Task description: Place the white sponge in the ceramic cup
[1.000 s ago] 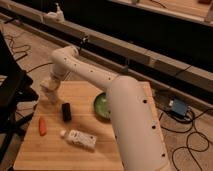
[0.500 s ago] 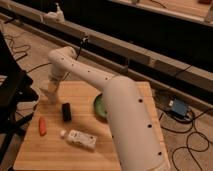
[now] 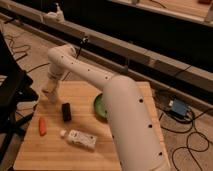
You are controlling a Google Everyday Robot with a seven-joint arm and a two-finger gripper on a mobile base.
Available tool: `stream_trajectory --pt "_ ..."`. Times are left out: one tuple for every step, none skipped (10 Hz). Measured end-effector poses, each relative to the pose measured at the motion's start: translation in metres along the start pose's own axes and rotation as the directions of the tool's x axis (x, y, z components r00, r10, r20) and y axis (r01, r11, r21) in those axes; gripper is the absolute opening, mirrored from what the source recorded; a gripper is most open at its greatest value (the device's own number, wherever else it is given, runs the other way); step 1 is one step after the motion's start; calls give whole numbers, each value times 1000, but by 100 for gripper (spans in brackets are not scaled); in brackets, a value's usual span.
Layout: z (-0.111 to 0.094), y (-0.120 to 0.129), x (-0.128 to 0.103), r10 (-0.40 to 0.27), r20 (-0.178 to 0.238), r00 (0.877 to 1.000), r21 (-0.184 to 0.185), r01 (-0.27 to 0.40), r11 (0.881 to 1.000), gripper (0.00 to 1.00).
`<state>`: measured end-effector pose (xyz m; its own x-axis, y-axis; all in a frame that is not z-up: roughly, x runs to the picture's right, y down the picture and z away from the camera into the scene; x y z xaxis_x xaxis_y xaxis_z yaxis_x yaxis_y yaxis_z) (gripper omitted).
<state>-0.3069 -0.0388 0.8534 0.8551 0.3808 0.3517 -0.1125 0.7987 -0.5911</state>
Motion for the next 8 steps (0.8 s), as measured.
stream_trajectory --pt "-4 -1 0 0 10 1000 8 0 1000 70" --pt "-10 -3 1 -1 19 1000 19 1 1000 70" --pt "-16 -6 2 4 26 1000 32 -5 999 70" --pt "-29 -11 6 14 37 999 58 -16 998 70" --pt "-47 -15 14 28 50 998 90 -33 995 70" --pt "-65 -19 25 48 60 997 124 -55 991 70" --pt "-79 -20 35 66 66 996 147 -75 986 70" --pt "-90 -20 45 84 73 994 164 -95 982 70"
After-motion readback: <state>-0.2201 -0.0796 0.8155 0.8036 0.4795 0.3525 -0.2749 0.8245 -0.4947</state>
